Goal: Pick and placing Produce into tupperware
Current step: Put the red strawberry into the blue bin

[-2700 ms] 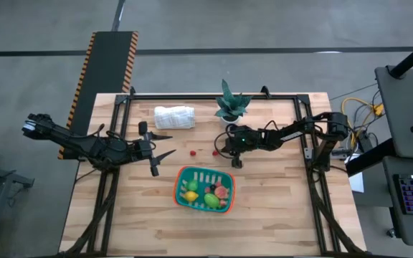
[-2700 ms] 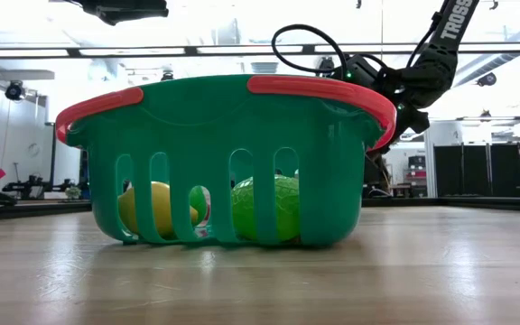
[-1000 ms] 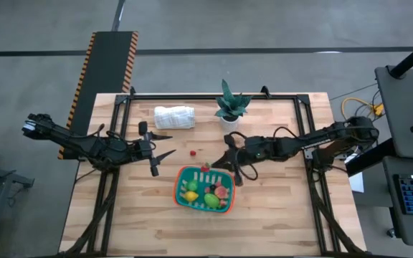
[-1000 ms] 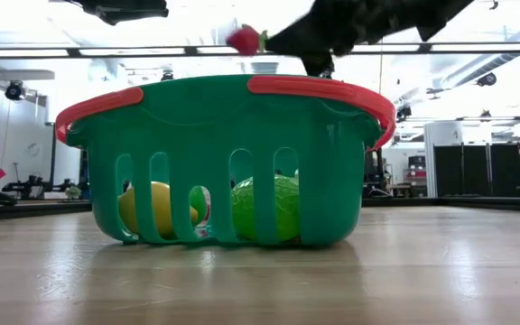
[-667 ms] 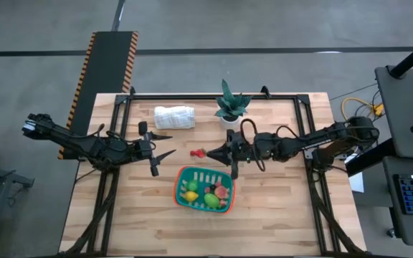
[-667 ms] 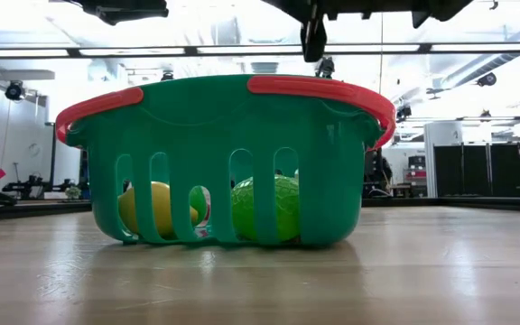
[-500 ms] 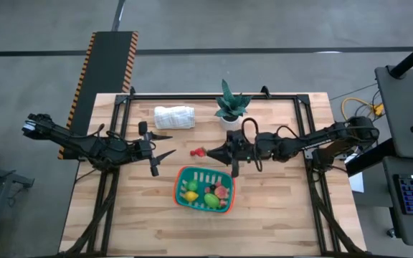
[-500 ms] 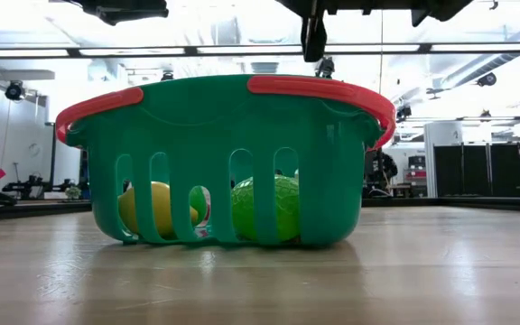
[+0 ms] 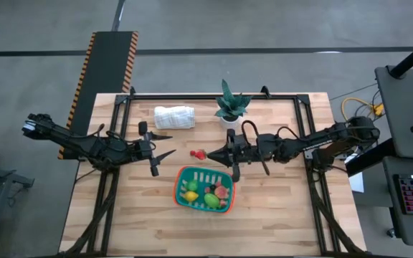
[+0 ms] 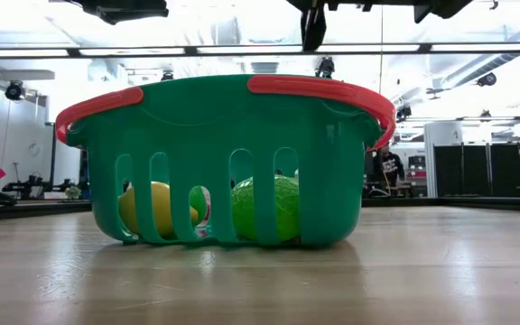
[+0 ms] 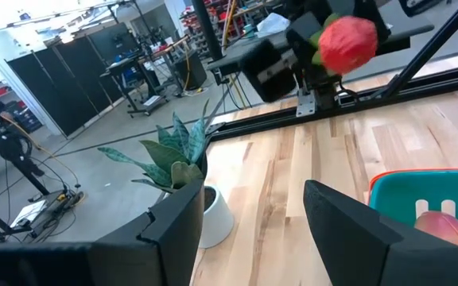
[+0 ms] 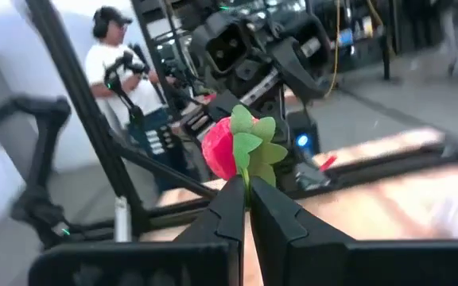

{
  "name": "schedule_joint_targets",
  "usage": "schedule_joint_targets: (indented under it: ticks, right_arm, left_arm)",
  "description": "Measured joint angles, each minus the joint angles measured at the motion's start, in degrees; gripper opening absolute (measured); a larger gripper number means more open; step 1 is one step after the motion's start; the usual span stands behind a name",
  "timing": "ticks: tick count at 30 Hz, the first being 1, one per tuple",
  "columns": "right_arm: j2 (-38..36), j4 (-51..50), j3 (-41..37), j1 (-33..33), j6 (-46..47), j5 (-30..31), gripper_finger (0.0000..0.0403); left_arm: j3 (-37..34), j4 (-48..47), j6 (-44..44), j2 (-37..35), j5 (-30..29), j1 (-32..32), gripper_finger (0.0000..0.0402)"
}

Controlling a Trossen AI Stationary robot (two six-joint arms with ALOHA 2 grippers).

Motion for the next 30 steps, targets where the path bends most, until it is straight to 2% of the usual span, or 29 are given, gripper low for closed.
schedule_joint_targets:
  ticks: [7, 10, 15, 22, 25, 30]
  right_arm:
    - [-1.7, -2.6, 0.0, 1.6, -18.7, 4.4, 0.0008]
    - [-1.7, -3.6, 0.0, 2.2, -22.7, 4.3, 0.0008]
    - [-2.2, -0.6, 0.0, 2.1, -18.4, 6.8, 0.0008]
    - [-5.5, 6.4, 0.0, 3.4, -26.6, 6.7, 0.0008]
    - [-7.4, 3.1, 0.0, 3.8, -27.0, 6.5, 0.0008]
    - [-9.1, -9.2, 0.0, 3.9, -16.8, 5.2, 0.0008]
  left_arm:
    - [0.0, 0.0, 0.0, 0.0, 0.0, 0.0, 0.0203]
    - [0.0, 0.1, -0.1, 0.0, 0.0, 0.0, 0.0202]
    - [0.0, 0.1, -0.4, 0.0, 0.0, 0.0, 0.0203]
    - [0.0, 0.0, -0.4, 0.0, 0.0, 0.0, 0.0203]
    - [0.0, 0.1, -0.5, 0.0, 0.0, 0.0, 0.0203]
    - [0.0, 0.1, -0.5, 0.0, 0.0, 0.0, 0.0203]
